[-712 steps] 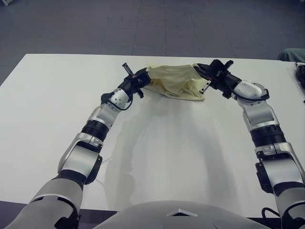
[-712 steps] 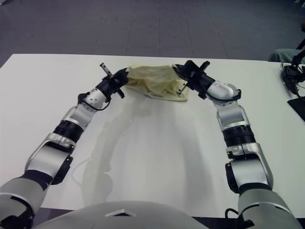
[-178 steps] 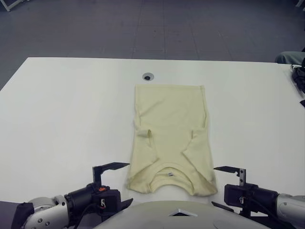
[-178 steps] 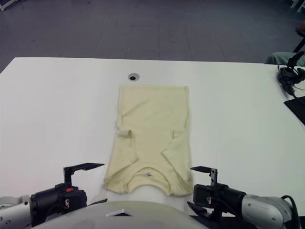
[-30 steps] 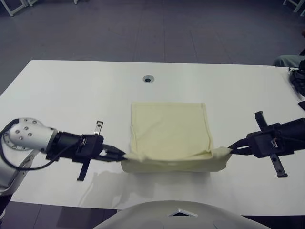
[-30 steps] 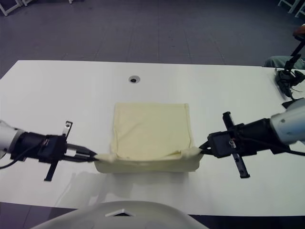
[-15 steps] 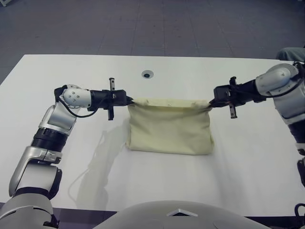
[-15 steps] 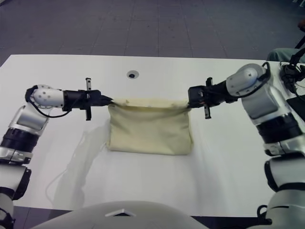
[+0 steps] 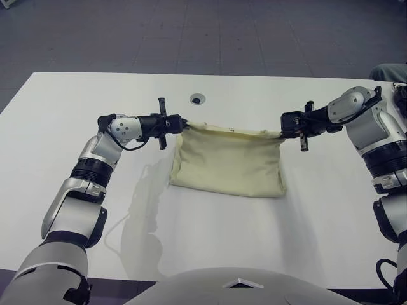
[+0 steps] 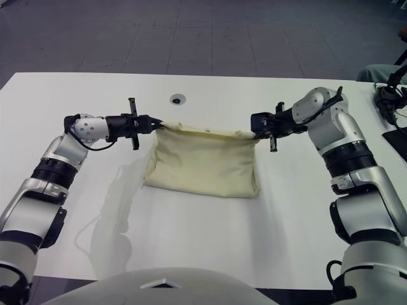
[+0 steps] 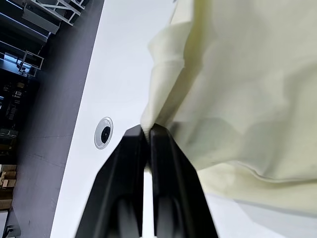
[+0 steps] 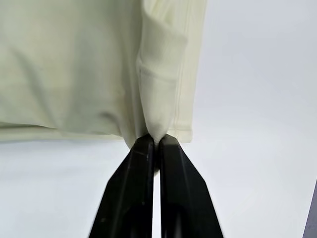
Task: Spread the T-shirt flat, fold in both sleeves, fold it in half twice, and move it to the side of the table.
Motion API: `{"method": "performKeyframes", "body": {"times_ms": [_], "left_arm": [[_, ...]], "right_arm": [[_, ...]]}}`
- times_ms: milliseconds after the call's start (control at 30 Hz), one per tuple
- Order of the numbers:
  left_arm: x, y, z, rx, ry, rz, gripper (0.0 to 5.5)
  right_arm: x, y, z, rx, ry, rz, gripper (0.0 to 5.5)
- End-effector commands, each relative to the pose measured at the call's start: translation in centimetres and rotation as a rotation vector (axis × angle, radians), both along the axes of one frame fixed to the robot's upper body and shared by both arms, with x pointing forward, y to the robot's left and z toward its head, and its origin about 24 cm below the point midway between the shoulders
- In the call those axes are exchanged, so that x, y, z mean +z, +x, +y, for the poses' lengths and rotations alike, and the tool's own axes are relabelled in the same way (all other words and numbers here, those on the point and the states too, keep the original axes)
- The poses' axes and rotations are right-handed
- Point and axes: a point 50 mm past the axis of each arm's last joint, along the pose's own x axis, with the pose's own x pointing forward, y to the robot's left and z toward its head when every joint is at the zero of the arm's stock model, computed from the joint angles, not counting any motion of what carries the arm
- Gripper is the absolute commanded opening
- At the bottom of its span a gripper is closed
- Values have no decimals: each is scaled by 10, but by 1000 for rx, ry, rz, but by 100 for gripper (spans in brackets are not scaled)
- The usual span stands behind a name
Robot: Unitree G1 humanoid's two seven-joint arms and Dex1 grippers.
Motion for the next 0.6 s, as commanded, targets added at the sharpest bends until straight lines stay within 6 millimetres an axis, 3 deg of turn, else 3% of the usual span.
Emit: {"method": "performKeyframes", "body": {"times_ms": [33,600], "left_arm": [[0,3,-1,3,20,-20,1],[-15,4,5,48,58,-3,1]], "right_arm": [[-1,5,4,-17,39,-38,0],[-24,11,6,-37,56,-73,0]]}}
